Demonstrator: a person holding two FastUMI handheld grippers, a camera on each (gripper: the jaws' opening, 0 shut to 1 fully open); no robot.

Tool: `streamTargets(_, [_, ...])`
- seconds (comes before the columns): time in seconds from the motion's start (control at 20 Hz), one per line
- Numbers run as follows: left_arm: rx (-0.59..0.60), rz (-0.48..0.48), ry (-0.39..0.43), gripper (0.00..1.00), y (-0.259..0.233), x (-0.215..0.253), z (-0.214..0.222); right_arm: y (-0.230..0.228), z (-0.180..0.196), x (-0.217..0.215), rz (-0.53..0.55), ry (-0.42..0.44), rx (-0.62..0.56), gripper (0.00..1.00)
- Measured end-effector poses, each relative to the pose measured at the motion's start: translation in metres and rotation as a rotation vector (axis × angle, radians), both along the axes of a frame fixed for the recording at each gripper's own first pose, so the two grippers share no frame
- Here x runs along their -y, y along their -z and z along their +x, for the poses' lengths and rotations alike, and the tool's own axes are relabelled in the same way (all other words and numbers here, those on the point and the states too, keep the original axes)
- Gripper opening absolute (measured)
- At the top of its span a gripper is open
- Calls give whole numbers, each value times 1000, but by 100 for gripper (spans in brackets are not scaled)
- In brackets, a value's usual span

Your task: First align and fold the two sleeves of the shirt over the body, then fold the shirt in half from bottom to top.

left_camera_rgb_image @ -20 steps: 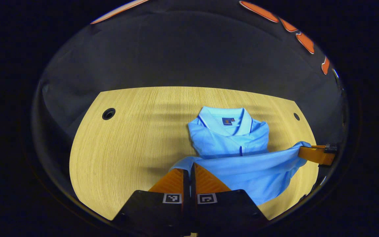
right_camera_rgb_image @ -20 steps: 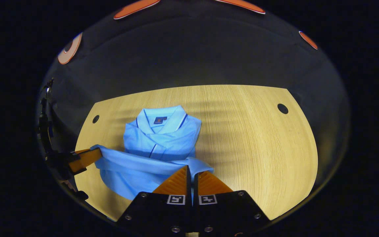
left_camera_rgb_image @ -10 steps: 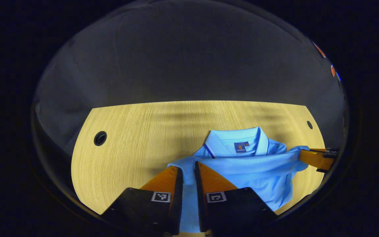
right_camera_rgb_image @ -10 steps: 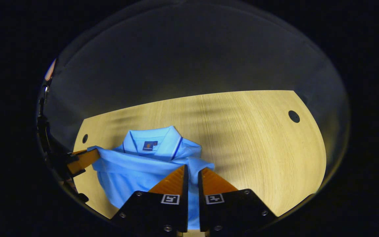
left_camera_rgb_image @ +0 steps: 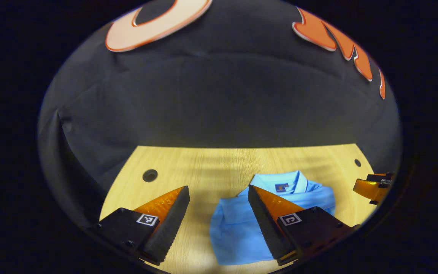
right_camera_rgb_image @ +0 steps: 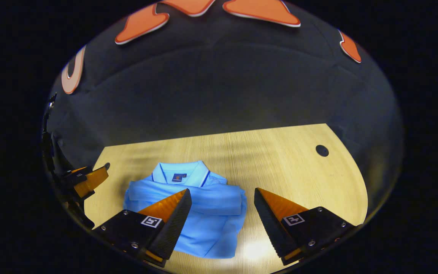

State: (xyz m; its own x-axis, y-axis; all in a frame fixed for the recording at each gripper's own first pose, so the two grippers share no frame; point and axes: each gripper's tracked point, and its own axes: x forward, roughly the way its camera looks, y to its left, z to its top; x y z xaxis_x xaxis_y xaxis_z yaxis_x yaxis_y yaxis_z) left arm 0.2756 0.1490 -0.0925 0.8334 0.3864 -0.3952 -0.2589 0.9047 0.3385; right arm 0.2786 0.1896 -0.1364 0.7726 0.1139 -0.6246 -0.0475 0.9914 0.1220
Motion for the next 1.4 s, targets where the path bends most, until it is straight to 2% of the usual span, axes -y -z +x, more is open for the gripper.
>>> streamTargets(0.3, [220, 41, 54, 99, -102, 40, -80, -102, -64, 19, 2, -11, 249, 99])
streamTargets(0.45, [278, 88, 82, 99, -127, 61, -120, -138, -101, 28, 12, -15, 335, 99])
streamTargets(0.6, [309, 79, 84, 99, -129, 76, -159, -158, -133, 39, 38, -4, 398, 99])
streamTargets(0.85, [356, 1, 71, 99, -119, 94, -187, -165, -163, 56, 77, -5, 435, 99])
streamTargets(1.15, [399, 43, 62, 99, -130, 103, -217, -160, -178, 60, 109, -12, 430, 99])
streamTargets(1.4, [424, 71, 62, 99, -145, 97, -237, -165, -183, 48, 98, -45, 447, 99])
